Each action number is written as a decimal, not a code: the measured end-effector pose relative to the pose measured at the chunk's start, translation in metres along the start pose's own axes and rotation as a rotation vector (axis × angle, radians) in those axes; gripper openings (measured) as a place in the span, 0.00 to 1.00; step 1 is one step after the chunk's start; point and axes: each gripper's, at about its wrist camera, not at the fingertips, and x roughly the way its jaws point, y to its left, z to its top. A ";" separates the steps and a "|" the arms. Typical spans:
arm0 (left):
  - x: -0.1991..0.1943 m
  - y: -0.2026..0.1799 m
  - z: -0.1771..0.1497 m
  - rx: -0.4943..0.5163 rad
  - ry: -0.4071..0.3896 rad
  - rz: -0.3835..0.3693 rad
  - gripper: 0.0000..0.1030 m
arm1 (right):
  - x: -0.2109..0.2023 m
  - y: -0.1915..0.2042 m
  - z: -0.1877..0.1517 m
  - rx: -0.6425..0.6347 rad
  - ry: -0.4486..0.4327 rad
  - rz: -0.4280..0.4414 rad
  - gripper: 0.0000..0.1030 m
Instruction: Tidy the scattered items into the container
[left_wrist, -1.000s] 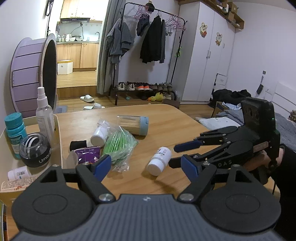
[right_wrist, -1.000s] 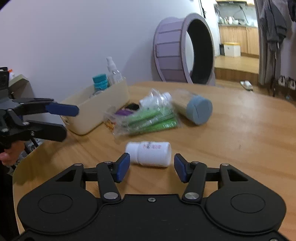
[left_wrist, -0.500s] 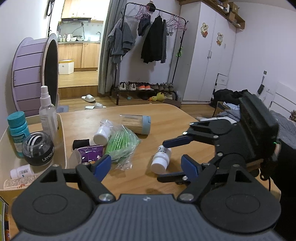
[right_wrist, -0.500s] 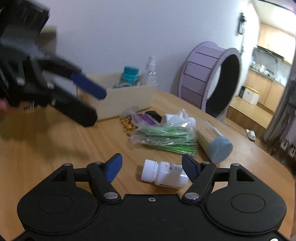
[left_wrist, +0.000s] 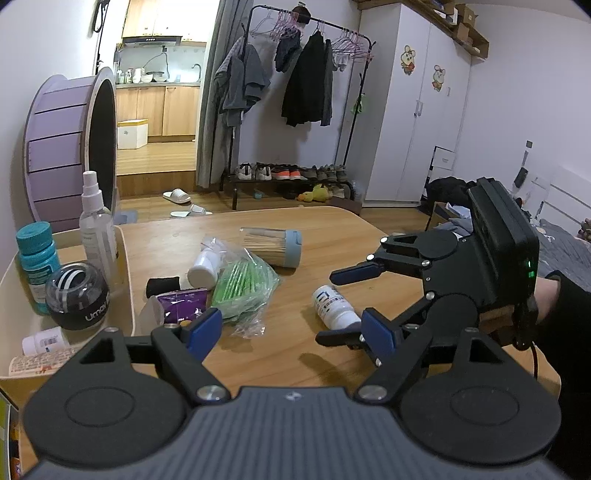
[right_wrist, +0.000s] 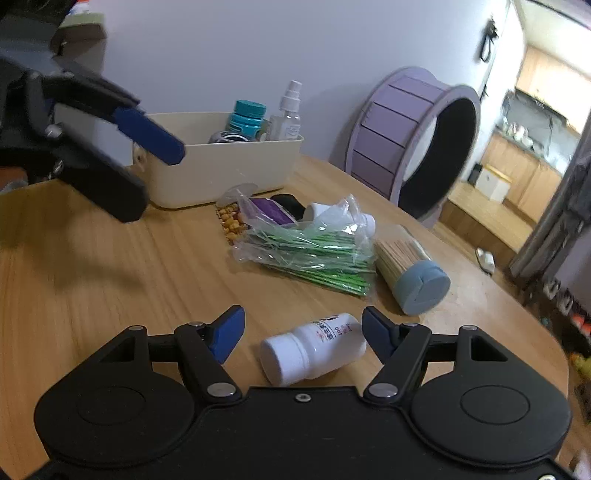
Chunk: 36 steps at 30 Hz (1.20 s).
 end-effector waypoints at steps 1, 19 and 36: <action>0.000 0.000 0.000 0.000 0.000 0.002 0.79 | -0.002 -0.003 -0.001 0.028 0.000 0.001 0.67; 0.006 0.000 0.000 0.005 0.011 -0.003 0.79 | -0.018 -0.033 -0.033 0.408 -0.003 -0.012 0.29; 0.011 -0.005 0.000 0.012 0.025 -0.008 0.79 | -0.044 -0.031 -0.015 0.378 -0.134 0.065 0.32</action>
